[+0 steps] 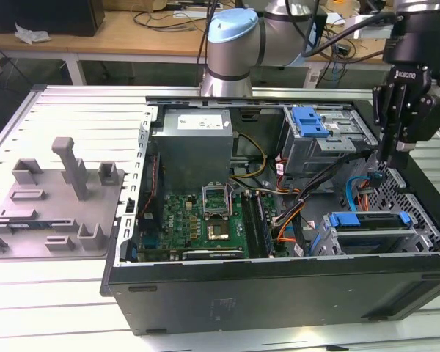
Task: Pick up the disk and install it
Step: 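Insert the first disk wire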
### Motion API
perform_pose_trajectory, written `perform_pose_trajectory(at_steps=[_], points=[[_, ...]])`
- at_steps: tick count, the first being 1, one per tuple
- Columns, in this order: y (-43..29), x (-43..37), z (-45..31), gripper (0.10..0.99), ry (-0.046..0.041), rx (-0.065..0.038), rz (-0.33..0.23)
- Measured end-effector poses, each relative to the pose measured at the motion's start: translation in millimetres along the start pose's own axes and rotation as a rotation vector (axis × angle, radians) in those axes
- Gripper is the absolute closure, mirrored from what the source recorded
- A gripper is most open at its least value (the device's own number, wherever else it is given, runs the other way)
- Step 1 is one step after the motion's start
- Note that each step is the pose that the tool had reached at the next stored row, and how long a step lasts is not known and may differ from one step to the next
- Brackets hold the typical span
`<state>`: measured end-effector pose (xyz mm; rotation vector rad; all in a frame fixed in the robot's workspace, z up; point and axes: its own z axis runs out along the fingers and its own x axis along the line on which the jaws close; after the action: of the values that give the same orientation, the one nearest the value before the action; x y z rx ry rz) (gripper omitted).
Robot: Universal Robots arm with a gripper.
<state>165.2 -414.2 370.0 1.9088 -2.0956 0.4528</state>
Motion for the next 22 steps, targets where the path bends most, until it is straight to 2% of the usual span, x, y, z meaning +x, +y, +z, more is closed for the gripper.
perform_pose_trajectory(at_steps=[2, 5, 6, 9, 11, 14, 22], points=[[0.8, -8.0, 0.7, 0.765, 0.0, 0.0, 0.0], [1.1, -10.9, 6.4, 0.765, 0.0002, 0.0, 0.0], [1.6, -13.8, 13.2, 0.765, -0.0001, 0.002, 0.001], [4.0, -14.6, 15.5, 0.765, 0.0029, 0.001, 0.01], [4.9, -15.0, 16.6, 0.765, 0.0106, -0.001, 0.022], [5.3, -15.8, 18.5, 0.765, 0.0309, -0.006, 0.04], [5.6, -18.2, 23.3, 0.765, 0.0583, -0.005, 0.049]])
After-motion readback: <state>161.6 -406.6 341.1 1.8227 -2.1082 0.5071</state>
